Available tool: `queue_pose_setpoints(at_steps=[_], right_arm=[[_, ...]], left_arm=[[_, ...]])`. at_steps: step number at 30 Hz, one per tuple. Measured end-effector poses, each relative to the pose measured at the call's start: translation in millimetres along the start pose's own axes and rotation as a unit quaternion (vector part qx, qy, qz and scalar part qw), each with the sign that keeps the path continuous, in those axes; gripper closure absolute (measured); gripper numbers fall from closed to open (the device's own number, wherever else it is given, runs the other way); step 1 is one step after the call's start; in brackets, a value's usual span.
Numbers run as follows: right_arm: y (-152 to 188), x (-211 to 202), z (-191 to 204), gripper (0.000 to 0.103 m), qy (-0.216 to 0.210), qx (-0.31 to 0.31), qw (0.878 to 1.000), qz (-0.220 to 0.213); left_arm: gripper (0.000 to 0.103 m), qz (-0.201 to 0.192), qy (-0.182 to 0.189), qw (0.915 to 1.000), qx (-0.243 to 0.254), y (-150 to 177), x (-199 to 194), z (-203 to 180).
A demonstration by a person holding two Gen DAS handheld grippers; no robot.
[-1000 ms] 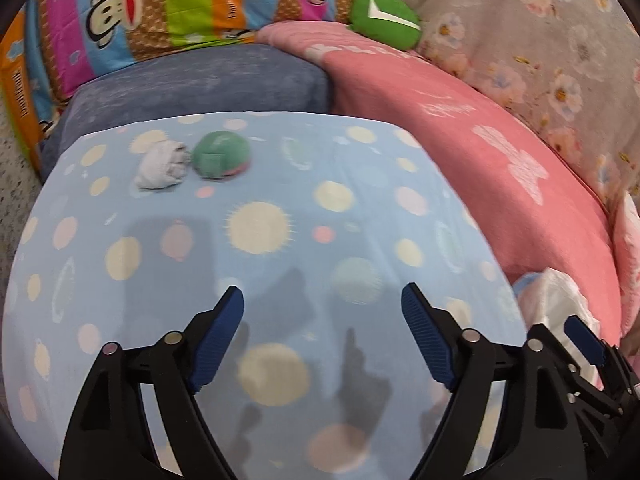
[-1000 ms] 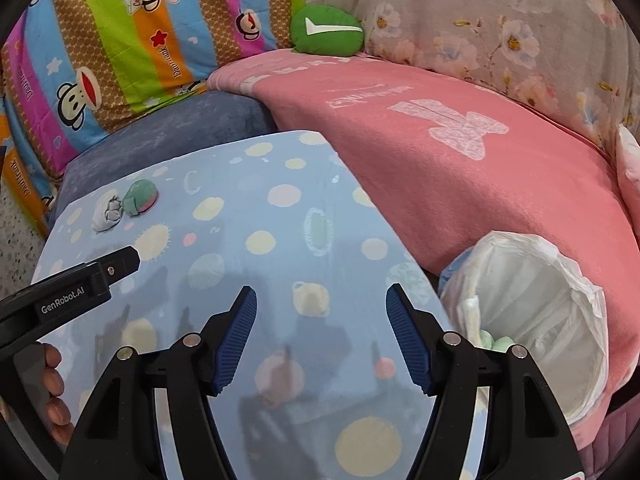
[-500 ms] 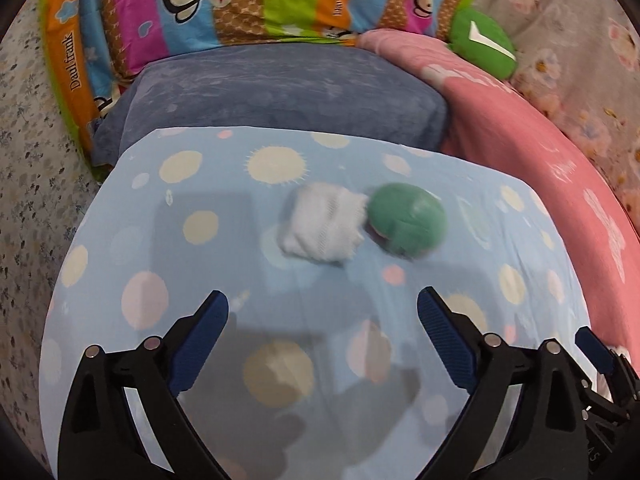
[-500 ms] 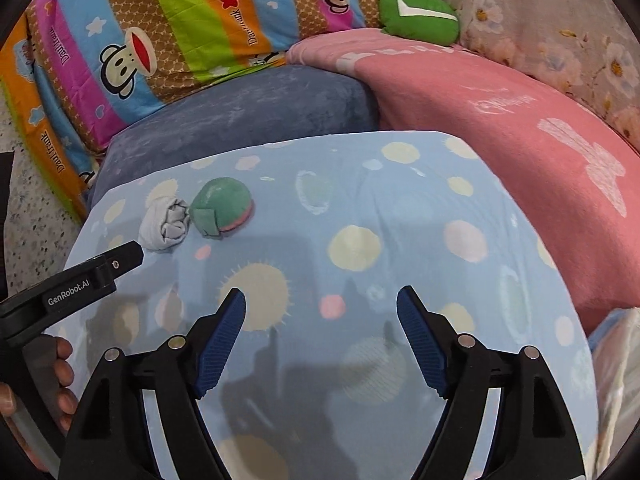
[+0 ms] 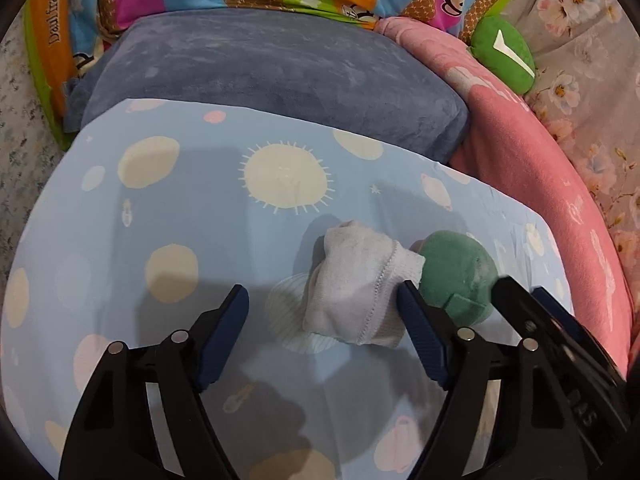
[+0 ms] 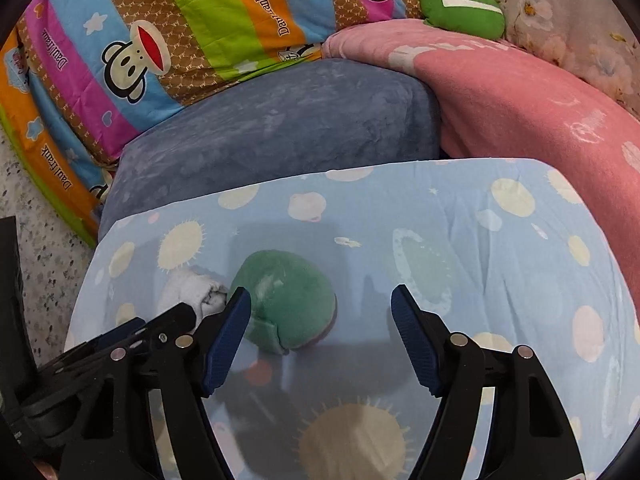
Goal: Collect trash
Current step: 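Grasp the white sock with the left tool while the right tool grasps the green round pad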
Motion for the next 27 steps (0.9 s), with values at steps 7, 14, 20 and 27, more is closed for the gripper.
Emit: queue_pose_setpoints(at_steps=[7, 14, 20, 27], right_arm=[[-1, 21, -1, 0.052, -0.039, 0.035, 0.998, 0.021], [11, 24, 17, 0.069, -0.057, 0.019, 0.998, 0.037], [28, -5, 12, 0.075, -0.034, -0.001, 0.999, 0.024], [45, -63, -9, 0.075, 0.035, -0.032, 0.999, -0.002]], left_arm=[[0.053, 0.024, 0.056, 0.9978, -0.025, -2, 2, 2], [0.07, 0.015, 0.06, 0.998, -0.007, 0, -2, -11], [0.087, 0.004, 0.051, 0.9986, 0.011, 6, -17, -17], [0.094, -0.01, 0.037, 0.998, 0.05, 25, -44, -41]])
Point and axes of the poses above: each gripper's, at about its wrist camera, not at the fingertips, and x roughly the way its jaws point, z to its left, y to its underside, the point moved 8 cm from there along x, roughly the way its jaws point, and after that the axes turned 6 degrees about -y, right-handed, at the moved point
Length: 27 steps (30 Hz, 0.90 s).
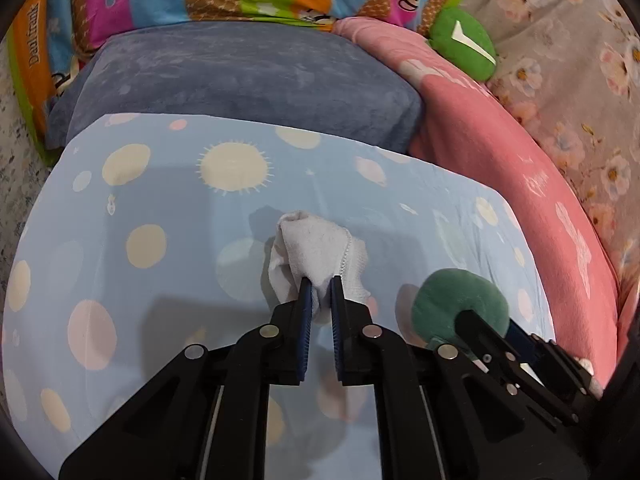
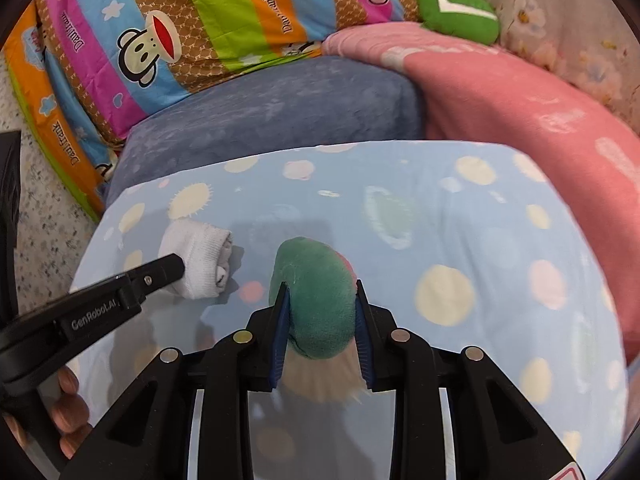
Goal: Collect trash
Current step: 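Grasp the white sock with the left tool while the right tool grasps the green round pad, then carry the sock and green pad in both tools over the trash bin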
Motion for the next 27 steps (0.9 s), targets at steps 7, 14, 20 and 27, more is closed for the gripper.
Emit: queue_pose_setpoints(at_steps=[7, 14, 20, 27], right_arm=[[22, -68, -39, 0.075, 0.034, 0.019, 0.999, -0.026], [44, -138, -87, 0.075, 0.058, 0.055, 0.995, -0.06], [69, -193, -129, 0.075, 0.083, 0.081, 0.99, -0.084], [102, -249, -187, 0.075, 0.118, 0.119, 0.98, -0.106]], left_arm=[[0.095, -0.013, 0.014, 0.999, 0.04, 24, -38, -50], [0.095, -0.029, 0.042, 0.9948, 0.088, 52, -82, -117], [0.095, -0.038, 0.072, 0.9883, 0.128, 82, -117, -178], [0.095, -0.038, 0.101, 0.9779, 0.179, 121, -142, -248]])
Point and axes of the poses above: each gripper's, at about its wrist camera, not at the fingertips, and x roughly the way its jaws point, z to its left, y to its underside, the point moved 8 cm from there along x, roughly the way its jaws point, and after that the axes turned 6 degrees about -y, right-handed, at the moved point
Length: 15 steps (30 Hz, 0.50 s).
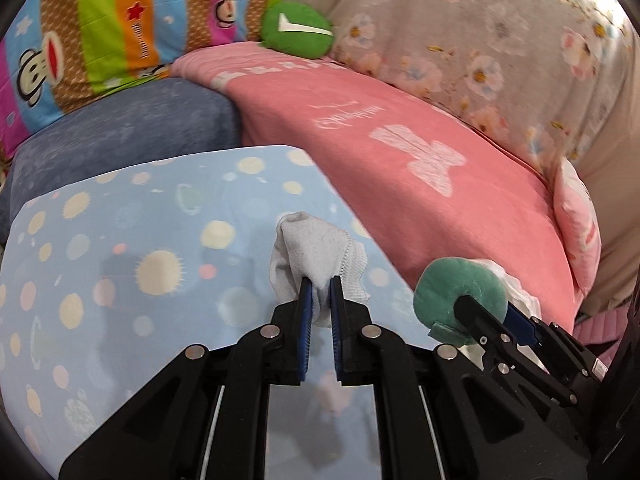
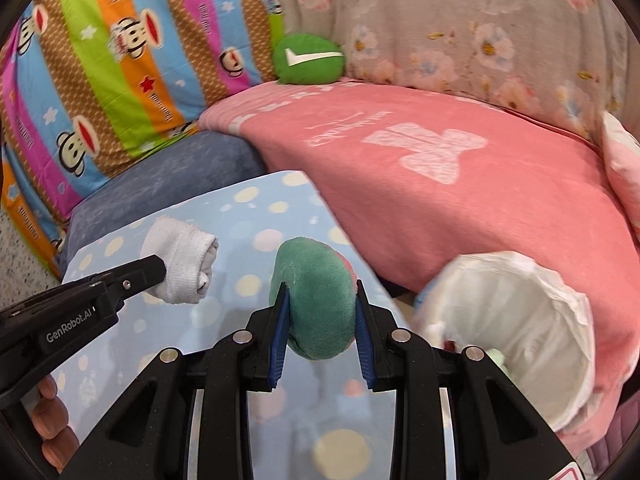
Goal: Collect trash
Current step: 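Carry the sock and green pad in both tools over the trash bin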
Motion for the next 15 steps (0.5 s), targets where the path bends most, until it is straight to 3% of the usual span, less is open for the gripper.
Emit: queue_pose_setpoints(at_steps=[15], right_arm=[[24, -51, -135, 0.074, 0.071, 0.066, 0.995, -0.013]], left_arm=[[0.094, 0.026, 0.057, 0.994, 0.089, 34, 9, -150]])
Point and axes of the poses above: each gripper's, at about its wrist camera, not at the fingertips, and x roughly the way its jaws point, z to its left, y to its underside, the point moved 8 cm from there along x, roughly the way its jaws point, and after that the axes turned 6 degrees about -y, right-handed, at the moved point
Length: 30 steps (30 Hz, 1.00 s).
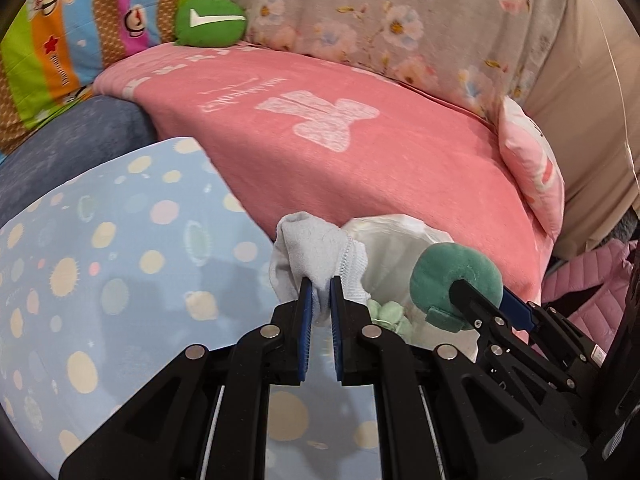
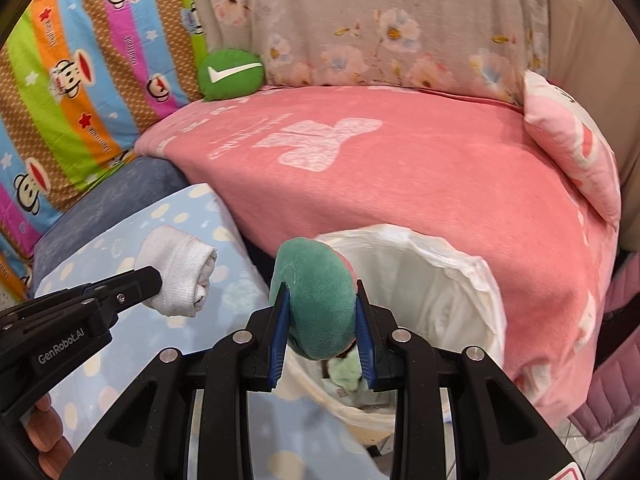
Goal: Collect trash
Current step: 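Carry the sock and green pad in both tools over the trash bin, then open both tools to drop the sock and pad into the bin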
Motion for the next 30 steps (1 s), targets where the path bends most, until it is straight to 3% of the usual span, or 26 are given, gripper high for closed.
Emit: queue_pose_setpoints(at_steps=[8, 19, 20, 22, 23, 30], right_arm=[[9, -2, -50, 0.074, 0.023, 0.029, 0.999, 0.003], [15, 0, -77, 0.074, 0.038, 0.043, 0.998, 0.009], [15, 2, -78, 0.074, 0.039, 0.043, 0.998, 0.009], [13, 4, -80, 0.073, 0.044, 0.041, 0.998, 0.011], [13, 6, -80, 0.073, 0.047, 0.039, 0.998, 0.011], [6, 21, -79, 0.073, 0.082, 0.009, 0.996, 0.014]], left_arm=[[0.094, 0.018, 0.021, 0.9991, 0.031, 8, 16, -48], [0.091, 0.03, 0.05, 0.9978, 0.031, 10, 31, -77], [0.09, 0.03, 0.051, 0.9979, 0.026, 9, 32, -77], [0.072, 0.027, 0.042, 0.9985, 0.021, 7, 34, -76], [0.068, 0.022, 0.036, 0.9989, 0.02, 6, 33, -75], [0.062, 0.001, -0.002, 0.9998, 0.021, 4, 24, -57]])
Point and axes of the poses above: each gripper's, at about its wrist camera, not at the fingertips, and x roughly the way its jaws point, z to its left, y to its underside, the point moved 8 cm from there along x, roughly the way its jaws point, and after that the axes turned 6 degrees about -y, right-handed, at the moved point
